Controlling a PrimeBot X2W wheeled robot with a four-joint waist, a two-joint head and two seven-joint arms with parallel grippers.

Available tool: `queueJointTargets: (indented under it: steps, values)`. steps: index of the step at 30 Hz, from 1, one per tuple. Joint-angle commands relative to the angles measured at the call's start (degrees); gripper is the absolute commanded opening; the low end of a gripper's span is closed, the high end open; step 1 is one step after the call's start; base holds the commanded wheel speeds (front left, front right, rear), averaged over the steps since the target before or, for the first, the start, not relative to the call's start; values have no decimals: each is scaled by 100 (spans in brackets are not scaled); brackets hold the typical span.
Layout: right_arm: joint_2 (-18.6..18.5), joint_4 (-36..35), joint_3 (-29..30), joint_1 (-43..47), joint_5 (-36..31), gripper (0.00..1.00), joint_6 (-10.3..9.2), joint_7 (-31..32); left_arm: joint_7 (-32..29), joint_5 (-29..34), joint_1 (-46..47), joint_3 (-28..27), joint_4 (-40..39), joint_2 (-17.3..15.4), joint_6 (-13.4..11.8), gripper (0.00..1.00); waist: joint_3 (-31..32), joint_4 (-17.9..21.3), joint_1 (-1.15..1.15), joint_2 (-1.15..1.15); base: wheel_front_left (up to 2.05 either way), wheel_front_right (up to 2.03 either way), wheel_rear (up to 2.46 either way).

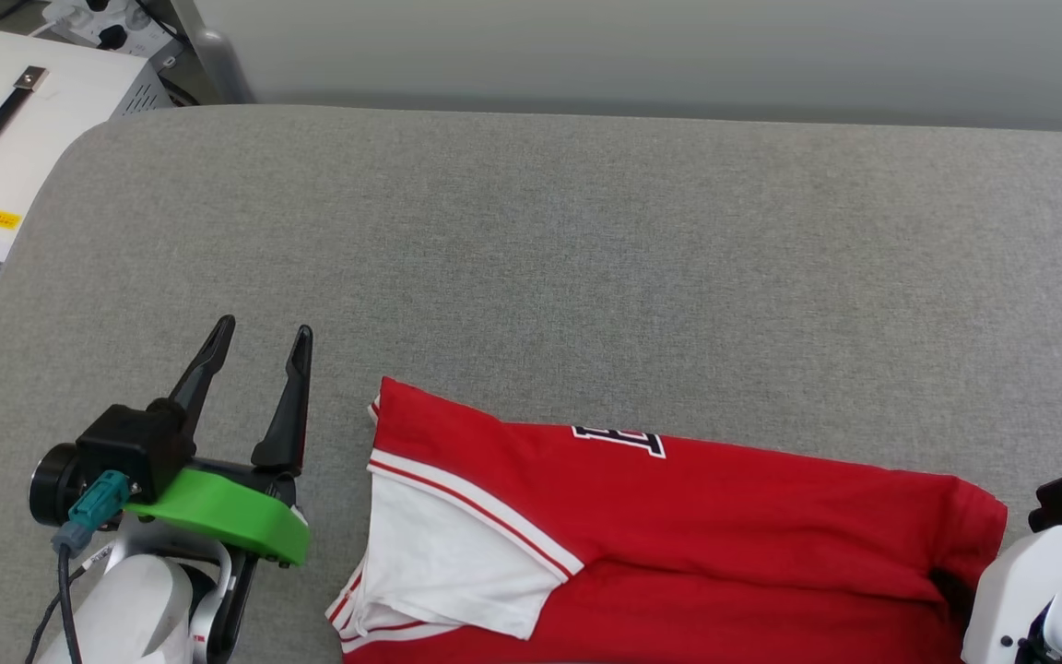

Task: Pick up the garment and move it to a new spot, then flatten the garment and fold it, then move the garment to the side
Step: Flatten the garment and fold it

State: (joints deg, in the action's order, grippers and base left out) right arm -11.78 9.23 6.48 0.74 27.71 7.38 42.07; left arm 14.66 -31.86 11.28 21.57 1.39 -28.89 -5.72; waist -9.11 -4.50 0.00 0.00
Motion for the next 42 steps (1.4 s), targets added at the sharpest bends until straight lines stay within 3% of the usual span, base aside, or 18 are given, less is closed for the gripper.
queueJointTargets:
  steps: [1, 18, 27, 35, 42]
  values:
    - [5, 157, -67, 45, 52, 0, 11, -34, 33, 38, -120, -34, 25, 38, 44, 100, 36, 10, 0, 0, 0, 0, 0]
    - [-965, 629, 628, -219, -367, 0, 11, -1084, 34, 76, -258, -24, 73, 102, 115, 100, 258, 32, 0, 0, 0, 0, 0]
    - [-872, 205, 502, -16, -76, 0, 11, -1007, 34, 49, -356, -56, 101, 145, 108, 100, 431, 28, 0, 0, 0, 0, 0]
    - [-691, -823, 149, 415, 275, 0, 11, -416, 34, 50, -509, -103, 114, 231, 104, 100, 705, 28, 0, 0, 0, 0, 0]
    - [-318, -1731, -176, 654, 523, 0, 11, 173, 34, 54, -616, -103, 108, 331, 109, 100, 848, -47, 0, 0, 0, 0, 0]
